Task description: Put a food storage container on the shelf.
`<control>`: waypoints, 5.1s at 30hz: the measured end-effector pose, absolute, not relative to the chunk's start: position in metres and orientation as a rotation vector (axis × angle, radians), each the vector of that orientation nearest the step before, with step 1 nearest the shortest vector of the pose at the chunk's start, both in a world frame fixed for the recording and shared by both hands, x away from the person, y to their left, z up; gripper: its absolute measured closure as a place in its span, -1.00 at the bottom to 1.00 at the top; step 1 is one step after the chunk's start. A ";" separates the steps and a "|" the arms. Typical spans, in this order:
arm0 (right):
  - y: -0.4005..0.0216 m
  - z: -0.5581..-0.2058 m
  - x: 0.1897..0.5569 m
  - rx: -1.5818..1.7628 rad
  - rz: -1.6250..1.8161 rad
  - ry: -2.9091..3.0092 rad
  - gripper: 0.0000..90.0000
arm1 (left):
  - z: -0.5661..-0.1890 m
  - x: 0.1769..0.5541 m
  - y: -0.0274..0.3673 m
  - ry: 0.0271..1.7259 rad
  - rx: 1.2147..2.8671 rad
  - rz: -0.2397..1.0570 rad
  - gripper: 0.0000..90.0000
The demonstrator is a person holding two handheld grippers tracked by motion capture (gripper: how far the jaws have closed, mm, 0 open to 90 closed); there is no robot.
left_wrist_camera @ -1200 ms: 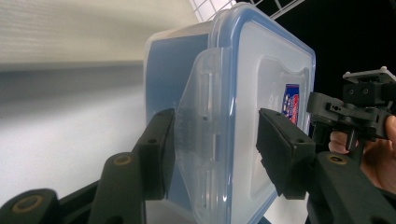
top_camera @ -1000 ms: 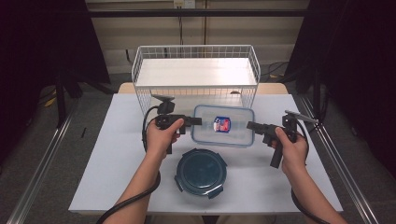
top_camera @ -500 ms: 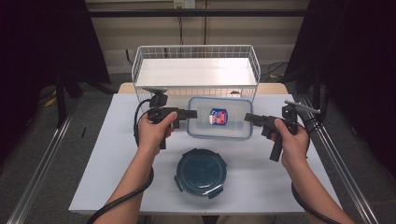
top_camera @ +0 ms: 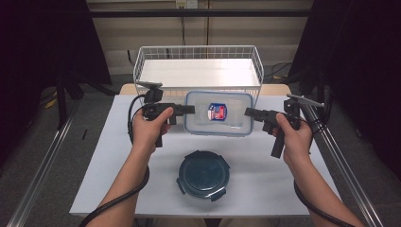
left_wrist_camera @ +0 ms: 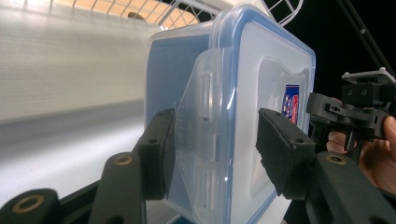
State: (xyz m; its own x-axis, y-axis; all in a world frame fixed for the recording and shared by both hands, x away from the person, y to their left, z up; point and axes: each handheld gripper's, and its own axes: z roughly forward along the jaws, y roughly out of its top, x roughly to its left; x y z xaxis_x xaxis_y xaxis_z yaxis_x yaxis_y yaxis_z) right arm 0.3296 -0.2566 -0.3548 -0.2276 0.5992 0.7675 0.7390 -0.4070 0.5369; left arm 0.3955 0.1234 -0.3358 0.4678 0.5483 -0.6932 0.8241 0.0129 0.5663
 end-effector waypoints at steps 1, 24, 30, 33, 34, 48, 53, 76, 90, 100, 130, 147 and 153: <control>-0.256 -0.353 0.330 -1.867 -1.716 -1.639 0.18 | -0.334 0.395 0.124 1.199 1.659 -0.327 0.08; -0.239 -0.313 0.350 -1.827 -1.804 -1.660 0.18 | -0.298 0.401 0.143 1.178 1.617 -0.289 0.10; -0.236 -0.303 0.356 -1.832 -1.820 -1.669 0.18 | -0.295 0.405 0.145 1.179 1.599 -0.289 0.10; -0.236 -0.302 0.358 -1.830 -1.825 -1.667 0.18 | -0.292 0.408 0.146 1.183 1.602 -0.289 0.10; -0.235 -0.302 0.361 -1.829 -1.822 -1.661 0.18 | -0.289 0.411 0.147 1.185 1.604 -0.281 0.10; -0.224 -0.293 0.389 -1.813 -1.835 -1.632 0.18 | -0.274 0.435 0.160 1.192 1.582 -0.259 0.12; -0.219 -0.289 0.404 -1.814 -1.836 -1.620 0.18 | -0.268 0.447 0.164 1.204 1.572 -0.257 0.12; -0.212 -0.287 0.457 -1.886 -1.796 -1.491 0.20 | -0.269 0.497 0.171 1.285 1.519 -0.317 0.13; -0.209 -0.290 0.476 -1.951 -1.809 -1.439 0.17 | -0.272 0.516 0.168 1.311 1.488 -0.323 0.10; -0.208 -0.291 0.486 -1.970 -1.812 -1.440 -0.14 | -0.276 0.523 0.162 1.302 1.493 -0.243 -0.03; -0.218 -0.306 0.424 -1.894 -1.849 -1.644 -0.28 | -0.275 0.455 0.160 1.191 1.581 -0.097 -0.26; -0.200 -0.315 0.426 -1.792 -1.758 -1.759 1.00 | -0.296 0.458 0.144 1.169 1.640 -0.137 0.66; -0.196 -0.315 0.435 -1.786 -1.765 -1.775 1.00 | -0.297 0.463 0.142 1.173 1.635 -0.134 0.69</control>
State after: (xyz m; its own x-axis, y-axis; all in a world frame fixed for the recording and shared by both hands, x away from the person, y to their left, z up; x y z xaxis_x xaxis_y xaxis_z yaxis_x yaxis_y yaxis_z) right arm 0.4351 -0.1964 -0.3153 -0.3239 0.6317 0.7043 0.7079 -0.3320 0.6234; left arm 0.4629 0.1423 -0.2968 0.5099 0.6151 -0.6015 0.7345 0.0526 0.6765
